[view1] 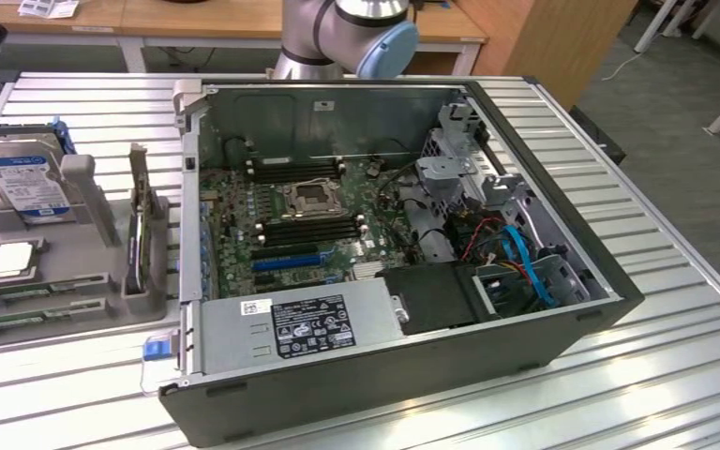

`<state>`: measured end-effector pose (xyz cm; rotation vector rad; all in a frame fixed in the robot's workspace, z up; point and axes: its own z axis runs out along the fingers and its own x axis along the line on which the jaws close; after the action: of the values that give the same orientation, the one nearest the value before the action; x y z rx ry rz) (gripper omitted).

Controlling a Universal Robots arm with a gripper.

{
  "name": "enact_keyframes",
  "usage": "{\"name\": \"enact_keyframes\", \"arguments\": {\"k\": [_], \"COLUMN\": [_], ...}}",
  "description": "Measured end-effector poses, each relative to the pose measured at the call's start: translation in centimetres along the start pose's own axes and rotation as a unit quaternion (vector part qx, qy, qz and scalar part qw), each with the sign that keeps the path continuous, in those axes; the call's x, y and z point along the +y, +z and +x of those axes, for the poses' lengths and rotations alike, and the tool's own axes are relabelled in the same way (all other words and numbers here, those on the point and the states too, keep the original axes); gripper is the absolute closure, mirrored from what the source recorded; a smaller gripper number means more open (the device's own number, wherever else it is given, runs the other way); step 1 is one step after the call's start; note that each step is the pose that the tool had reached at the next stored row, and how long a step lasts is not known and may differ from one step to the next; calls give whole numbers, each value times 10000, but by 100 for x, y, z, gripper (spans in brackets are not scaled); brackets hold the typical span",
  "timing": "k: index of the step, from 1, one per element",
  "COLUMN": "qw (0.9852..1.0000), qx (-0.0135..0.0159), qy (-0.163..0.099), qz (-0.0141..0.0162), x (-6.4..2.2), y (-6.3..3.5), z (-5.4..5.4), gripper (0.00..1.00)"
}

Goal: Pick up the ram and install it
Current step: 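Reach for the ram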

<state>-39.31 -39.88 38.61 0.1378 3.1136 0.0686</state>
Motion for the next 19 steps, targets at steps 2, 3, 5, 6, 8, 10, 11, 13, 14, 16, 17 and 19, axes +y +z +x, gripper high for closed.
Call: {"name": "enact_keyframes", "arguments": {"k": [2,3,5,6,8,10,11,13,14,16,17,19], "qw": [10000,10000,10000,10000,10000,10000,10000,10000,10000,10000,10000,10000], "qx": [0,0,0,0,0,0,0,1,0,0,0,0], "qy": [0,0,0,0,1,0,0,0,0,0,0,0], "qz": [0,0,0,0,0,0,0,0,0,0,0,0], "x": [0,0,0,0,-3,-12,-19,-40,-51,-79,-93,-123], "y": [0,0,0,0,0,-1,-1,-2,-2,-4,-4,-6], "z": [0,0,0,0,1,0,-1,-3,-4,-6,-8,-11], "gripper": [90,90,90,90,90,90,90,90,90,90,90,90]}}
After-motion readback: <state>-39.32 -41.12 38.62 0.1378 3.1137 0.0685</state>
